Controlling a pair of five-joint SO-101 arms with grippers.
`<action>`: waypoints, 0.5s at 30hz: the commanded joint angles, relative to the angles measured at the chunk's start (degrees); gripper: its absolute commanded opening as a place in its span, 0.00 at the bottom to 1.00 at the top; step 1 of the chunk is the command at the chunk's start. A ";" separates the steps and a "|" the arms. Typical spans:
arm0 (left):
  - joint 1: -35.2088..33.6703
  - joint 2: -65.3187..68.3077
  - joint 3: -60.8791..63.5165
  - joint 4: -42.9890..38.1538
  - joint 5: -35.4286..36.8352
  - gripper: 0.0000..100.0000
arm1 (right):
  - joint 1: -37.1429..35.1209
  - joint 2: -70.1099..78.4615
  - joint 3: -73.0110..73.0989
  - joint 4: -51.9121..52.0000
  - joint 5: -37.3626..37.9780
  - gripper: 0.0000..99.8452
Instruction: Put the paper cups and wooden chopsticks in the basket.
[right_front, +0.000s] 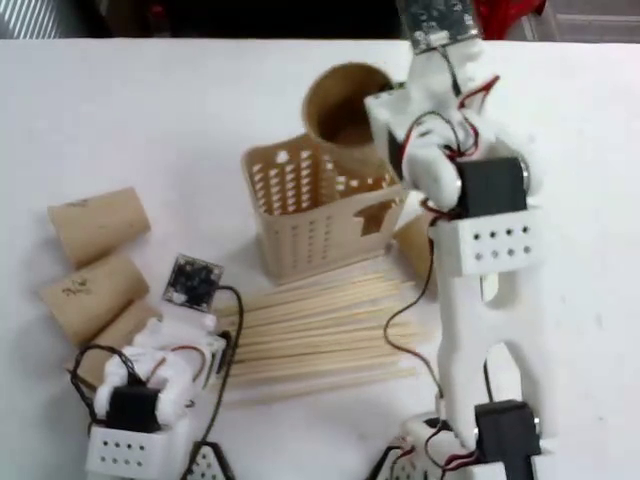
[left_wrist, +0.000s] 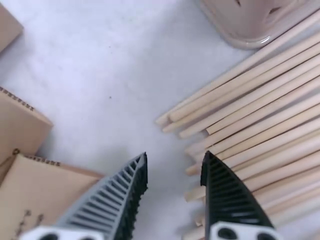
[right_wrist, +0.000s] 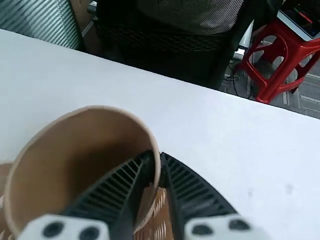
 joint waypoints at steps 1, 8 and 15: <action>0.57 -0.31 0.00 0.26 0.00 0.19 | 2.33 -0.84 0.62 -2.24 0.53 0.02; 0.48 -0.31 0.00 0.26 0.00 0.19 | 2.24 4.88 3.52 -2.15 0.62 0.02; 0.48 -0.31 0.00 0.26 0.00 0.19 | 2.68 7.34 5.19 1.01 0.62 0.16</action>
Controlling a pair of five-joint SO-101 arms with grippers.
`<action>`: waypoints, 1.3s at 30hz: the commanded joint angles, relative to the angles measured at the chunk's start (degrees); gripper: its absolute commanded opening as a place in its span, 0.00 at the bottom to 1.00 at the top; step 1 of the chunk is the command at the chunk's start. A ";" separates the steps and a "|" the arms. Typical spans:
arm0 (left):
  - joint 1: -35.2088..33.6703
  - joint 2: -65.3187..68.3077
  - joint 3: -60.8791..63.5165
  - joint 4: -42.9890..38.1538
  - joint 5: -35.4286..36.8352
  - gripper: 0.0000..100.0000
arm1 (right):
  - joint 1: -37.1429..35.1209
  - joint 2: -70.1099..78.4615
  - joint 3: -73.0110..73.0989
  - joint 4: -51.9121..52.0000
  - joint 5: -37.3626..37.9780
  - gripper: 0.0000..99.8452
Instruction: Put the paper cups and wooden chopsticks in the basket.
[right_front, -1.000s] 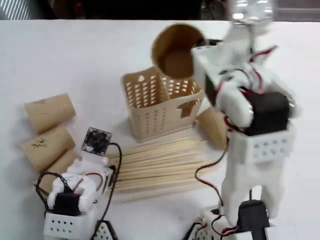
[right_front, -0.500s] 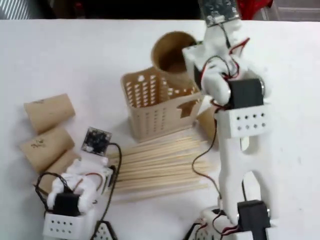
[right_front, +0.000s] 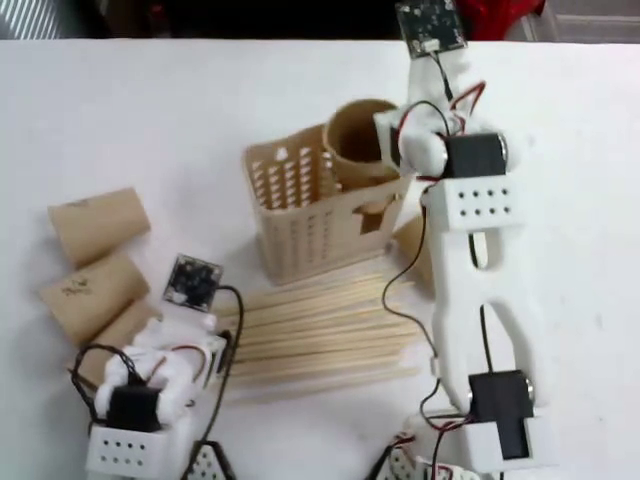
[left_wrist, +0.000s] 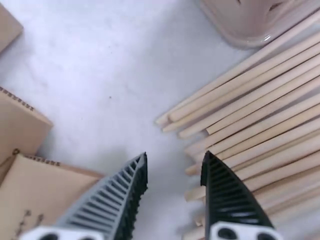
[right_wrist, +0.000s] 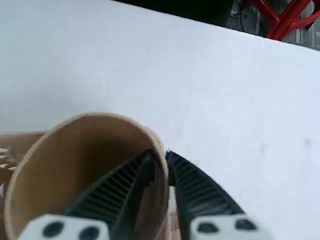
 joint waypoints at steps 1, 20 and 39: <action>0.48 -0.31 0.00 0.26 0.00 0.19 | 0.57 -1.36 -0.53 2.07 0.53 0.20; 0.48 -0.31 0.00 0.26 0.00 0.19 | 20.88 -15.16 2.20 10.07 -10.11 0.18; 0.48 -0.31 0.00 0.26 0.00 0.19 | 12.97 22.20 -11.69 10.42 -24.00 0.21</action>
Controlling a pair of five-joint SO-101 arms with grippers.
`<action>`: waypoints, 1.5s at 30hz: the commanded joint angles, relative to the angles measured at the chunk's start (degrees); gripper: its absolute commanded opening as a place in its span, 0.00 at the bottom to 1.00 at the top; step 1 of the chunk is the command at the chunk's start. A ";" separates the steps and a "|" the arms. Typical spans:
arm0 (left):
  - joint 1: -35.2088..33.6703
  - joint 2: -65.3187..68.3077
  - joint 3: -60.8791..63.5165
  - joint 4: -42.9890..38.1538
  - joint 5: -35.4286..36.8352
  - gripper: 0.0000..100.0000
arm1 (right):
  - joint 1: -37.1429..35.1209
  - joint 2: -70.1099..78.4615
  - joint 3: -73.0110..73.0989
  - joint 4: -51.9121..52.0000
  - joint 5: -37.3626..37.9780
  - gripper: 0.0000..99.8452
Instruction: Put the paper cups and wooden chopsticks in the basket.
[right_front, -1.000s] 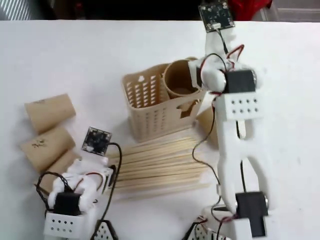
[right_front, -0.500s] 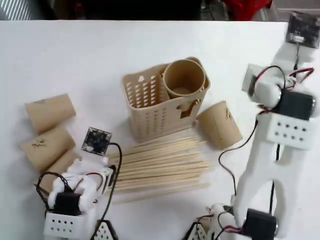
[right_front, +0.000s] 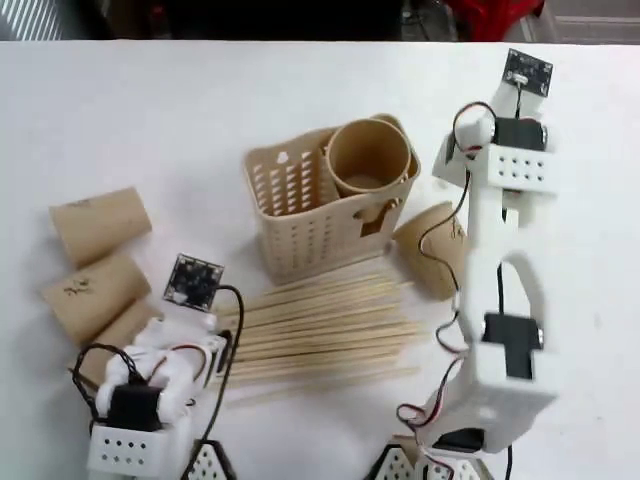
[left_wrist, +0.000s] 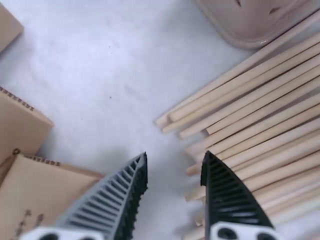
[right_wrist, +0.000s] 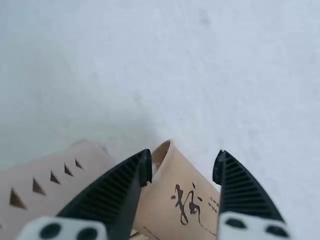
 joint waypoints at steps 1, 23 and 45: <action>0.48 -0.31 0.00 0.26 0.00 0.19 | -0.84 3.38 -5.71 1.01 -0.62 0.21; 0.48 -0.31 0.00 0.26 0.00 0.19 | 0.48 17.19 -8.35 6.20 0.00 0.19; 0.48 -0.31 0.00 0.26 0.00 0.19 | 8.31 -8.92 -8.18 9.89 0.00 0.05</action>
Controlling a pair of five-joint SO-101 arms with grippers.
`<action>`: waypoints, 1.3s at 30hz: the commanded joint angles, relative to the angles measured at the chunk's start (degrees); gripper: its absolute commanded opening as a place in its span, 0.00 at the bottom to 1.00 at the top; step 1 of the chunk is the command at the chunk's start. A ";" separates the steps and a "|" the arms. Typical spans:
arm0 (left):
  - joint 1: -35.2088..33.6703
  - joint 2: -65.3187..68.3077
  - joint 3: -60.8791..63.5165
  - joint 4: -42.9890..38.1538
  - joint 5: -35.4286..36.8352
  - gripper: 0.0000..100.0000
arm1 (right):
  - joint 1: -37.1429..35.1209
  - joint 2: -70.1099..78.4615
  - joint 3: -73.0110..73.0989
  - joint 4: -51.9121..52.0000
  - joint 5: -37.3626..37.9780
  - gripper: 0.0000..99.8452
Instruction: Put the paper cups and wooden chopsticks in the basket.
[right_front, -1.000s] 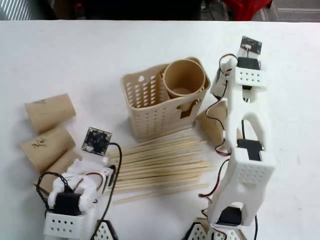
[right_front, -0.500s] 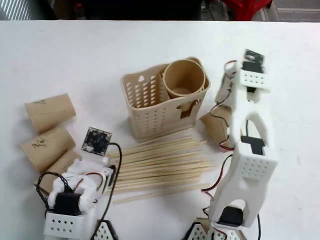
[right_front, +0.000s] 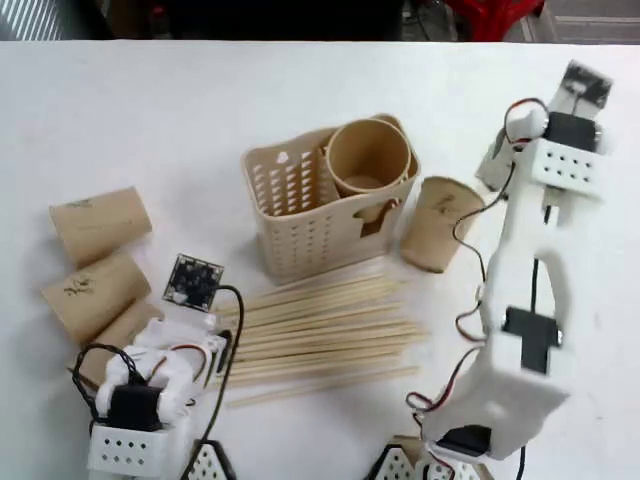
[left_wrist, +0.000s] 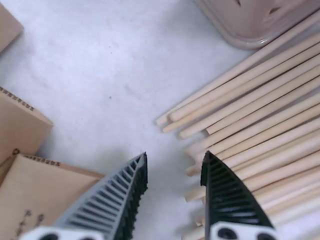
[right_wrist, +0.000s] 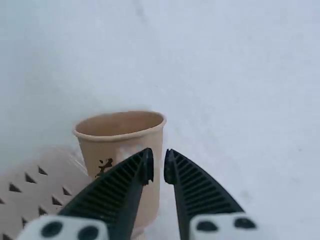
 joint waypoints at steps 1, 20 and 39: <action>0.48 -0.31 0.00 0.26 0.00 0.19 | -0.40 -8.66 -1.67 0.48 0.18 0.05; 0.48 -0.31 0.00 0.26 0.00 0.19 | -4.53 -21.05 -1.67 6.90 10.81 0.06; 0.48 -0.31 0.00 0.26 0.00 0.19 | -9.10 20.09 -21.89 -0.04 -6.86 0.22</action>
